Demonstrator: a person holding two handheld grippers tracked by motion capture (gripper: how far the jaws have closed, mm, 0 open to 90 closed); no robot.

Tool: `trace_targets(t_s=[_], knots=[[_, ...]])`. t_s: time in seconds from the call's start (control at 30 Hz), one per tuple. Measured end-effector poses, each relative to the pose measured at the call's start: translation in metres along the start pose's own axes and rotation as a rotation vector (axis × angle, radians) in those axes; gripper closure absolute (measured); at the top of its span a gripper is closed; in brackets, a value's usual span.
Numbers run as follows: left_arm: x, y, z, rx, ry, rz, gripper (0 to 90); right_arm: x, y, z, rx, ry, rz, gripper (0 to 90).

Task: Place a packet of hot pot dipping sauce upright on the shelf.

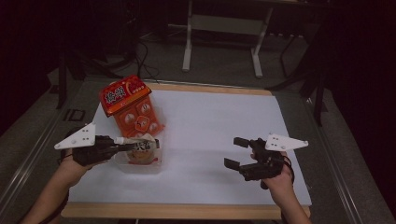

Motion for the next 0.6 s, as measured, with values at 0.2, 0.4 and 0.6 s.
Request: trace_targets(t_s=[0.2,0.4,0.6], knots=[[0.014,0.002,0.004,0.011,0.018,-0.027,89.4,0.001,0.0,0.0,-0.002,-0.001,0.006,15.5],[0.033,0.002,0.01,0.015,0.023,-0.05,89.4,0.004,-0.001,0.002,-0.006,0.011,0.014,15.5],[0.047,0.003,0.014,0.011,0.036,-0.051,89.1,0.005,-0.001,0.004,-0.012,0.012,0.021,15.5]])
Point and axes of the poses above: each handheld gripper's, and its own axes: z roughly forward along the jaws, x roughly out of its underside, y roughly to its left, the point moved 2 cm from there along z, roughly forward along the jaws
